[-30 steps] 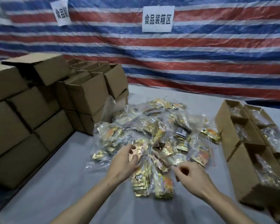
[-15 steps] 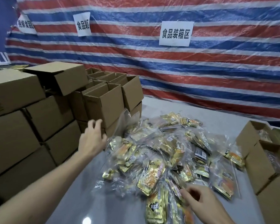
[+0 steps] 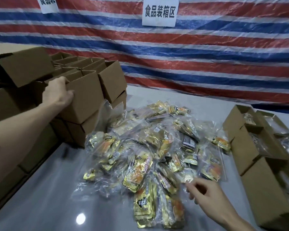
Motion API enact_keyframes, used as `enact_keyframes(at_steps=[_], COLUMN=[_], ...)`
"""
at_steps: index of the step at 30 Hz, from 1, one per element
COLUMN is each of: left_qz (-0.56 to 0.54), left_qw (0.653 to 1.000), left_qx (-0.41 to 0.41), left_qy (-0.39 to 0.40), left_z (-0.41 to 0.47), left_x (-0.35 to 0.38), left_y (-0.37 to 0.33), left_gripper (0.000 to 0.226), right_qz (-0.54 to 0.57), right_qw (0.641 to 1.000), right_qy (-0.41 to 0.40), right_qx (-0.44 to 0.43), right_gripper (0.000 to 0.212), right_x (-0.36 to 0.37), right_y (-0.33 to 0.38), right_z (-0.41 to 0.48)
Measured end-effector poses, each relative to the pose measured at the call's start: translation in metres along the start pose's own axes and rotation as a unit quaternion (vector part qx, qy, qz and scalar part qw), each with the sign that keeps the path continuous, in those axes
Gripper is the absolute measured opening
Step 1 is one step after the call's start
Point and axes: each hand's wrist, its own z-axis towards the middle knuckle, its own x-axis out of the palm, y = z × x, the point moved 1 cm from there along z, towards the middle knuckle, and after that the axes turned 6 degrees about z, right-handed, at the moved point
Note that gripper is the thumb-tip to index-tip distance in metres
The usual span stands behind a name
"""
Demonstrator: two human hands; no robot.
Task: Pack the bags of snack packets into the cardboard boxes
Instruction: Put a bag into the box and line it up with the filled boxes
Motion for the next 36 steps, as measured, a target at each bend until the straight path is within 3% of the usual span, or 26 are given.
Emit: enact_keyframes(at_steps=[6, 9, 15, 21, 23, 28, 36], left_qz=[-0.087, -0.112, -0.148, -0.187, -0.204, -0.232, -0.238], left_qw=[0.992, 0.986, 0.954, 0.899, 0.878, 0.838, 0.810], left_qx=[0.019, 0.074, 0.260, 0.338, 0.355, 0.398, 0.404], left_qy=[-0.094, -0.102, 0.006, 0.208, 0.247, 0.294, 0.354], left_z=[0.002, -0.018, -0.156, -0.288, -0.317, -0.365, -0.409], left_x=[-0.058, -0.089, -0.132, -0.088, -0.067, -0.023, 0.019], left_y=[-0.008, -0.016, -0.062, -0.102, -0.110, -0.121, -0.109], left_gripper=[0.037, 0.044, 0.027, 0.023, 0.020, 0.014, 0.014], right_qz=[0.030, 0.038, 0.117, 0.111, 0.077, -0.047, -0.135], right_qw=[0.998, 0.995, 0.970, 0.939, 0.948, 0.984, 0.985], right_qy=[-0.040, -0.052, -0.167, -0.259, -0.247, -0.162, -0.030], right_qx=[-0.049, -0.077, -0.135, -0.200, -0.183, -0.049, 0.107], right_gripper=[0.027, 0.027, 0.017, 0.011, 0.009, 0.002, 0.034], right_x=[-0.018, -0.022, -0.031, -0.048, -0.051, -0.054, -0.037], right_y=[0.001, 0.007, 0.015, 0.018, 0.014, -0.014, -0.043], right_z=[-0.011, -0.019, -0.043, -0.073, -0.078, -0.093, -0.109])
